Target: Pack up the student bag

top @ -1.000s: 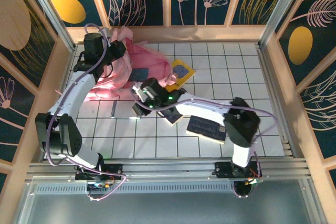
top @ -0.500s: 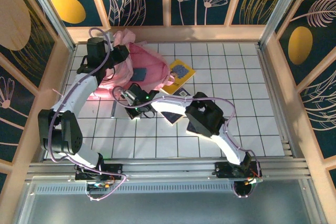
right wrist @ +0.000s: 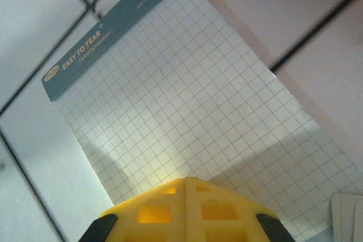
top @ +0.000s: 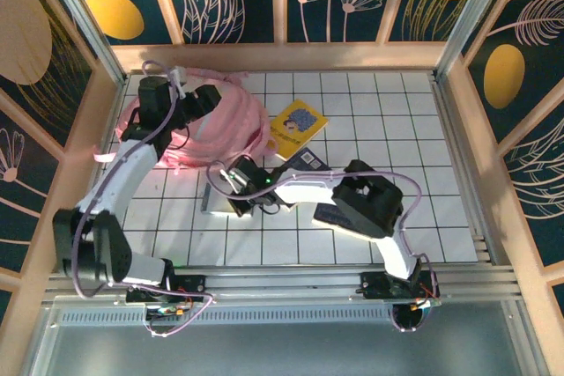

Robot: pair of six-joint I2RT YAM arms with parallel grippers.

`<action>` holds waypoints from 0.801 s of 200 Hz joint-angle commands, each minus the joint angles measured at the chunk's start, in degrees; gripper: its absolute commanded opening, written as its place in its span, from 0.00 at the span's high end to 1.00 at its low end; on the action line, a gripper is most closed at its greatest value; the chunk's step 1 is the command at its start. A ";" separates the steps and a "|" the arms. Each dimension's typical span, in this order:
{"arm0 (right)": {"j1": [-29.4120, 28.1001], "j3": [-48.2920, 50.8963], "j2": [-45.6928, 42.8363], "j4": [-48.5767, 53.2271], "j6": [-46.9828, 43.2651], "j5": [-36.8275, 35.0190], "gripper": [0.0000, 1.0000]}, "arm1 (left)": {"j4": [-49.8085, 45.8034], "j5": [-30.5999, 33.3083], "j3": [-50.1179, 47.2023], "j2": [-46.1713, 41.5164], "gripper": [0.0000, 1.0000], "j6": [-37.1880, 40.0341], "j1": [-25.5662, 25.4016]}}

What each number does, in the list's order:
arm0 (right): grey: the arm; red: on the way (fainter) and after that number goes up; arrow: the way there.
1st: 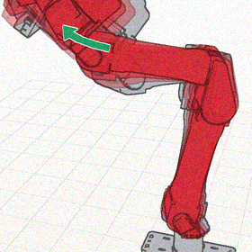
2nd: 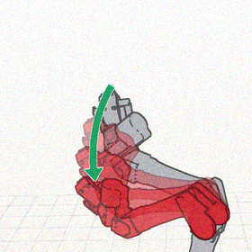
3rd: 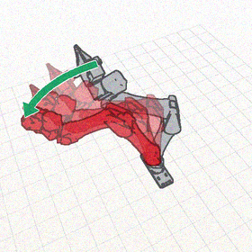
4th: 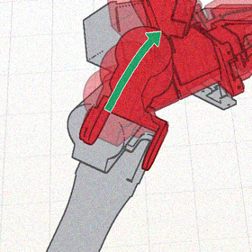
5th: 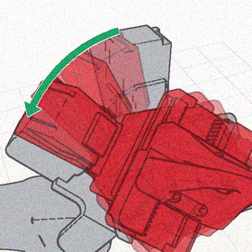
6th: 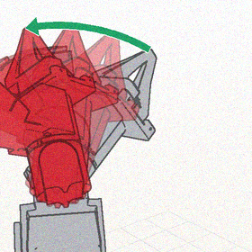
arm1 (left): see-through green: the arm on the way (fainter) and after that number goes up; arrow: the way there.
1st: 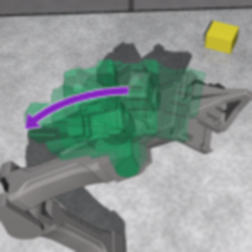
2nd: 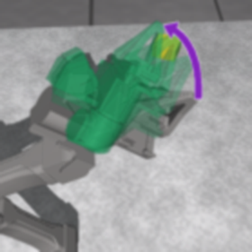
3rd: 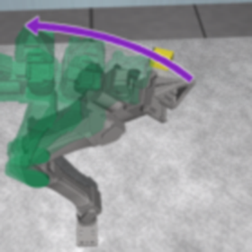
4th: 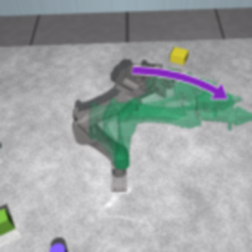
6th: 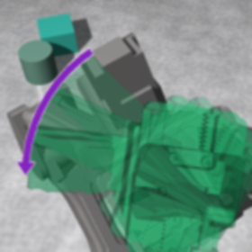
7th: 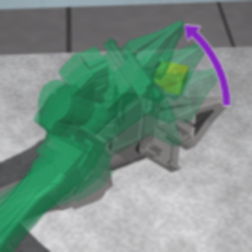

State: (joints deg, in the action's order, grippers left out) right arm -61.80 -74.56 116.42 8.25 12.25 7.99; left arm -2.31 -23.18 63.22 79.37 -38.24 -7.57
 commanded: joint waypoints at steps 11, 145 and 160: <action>-1.61 10.73 -5.82 4.25 0.61 3.68 1.00 | -3.82 1.81 -7.08 -9.45 0.33 -0.02 -2.35; 8.00 25.43 -26.39 1.44 14.37 14.44 0.53 | -10.50 6.60 -43.10 -28.40 0.21 -16.33 -15.96; 9.04 25.27 -24.09 2.07 14.64 15.21 0.53 | -9.41 5.71 -45.01 -28.65 0.22 -17.37 -16.81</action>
State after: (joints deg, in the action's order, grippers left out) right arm -54.11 -50.00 89.52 8.49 24.29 21.08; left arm -12.64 -16.91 20.58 51.13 -52.45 -23.22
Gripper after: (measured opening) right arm 0.471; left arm 0.786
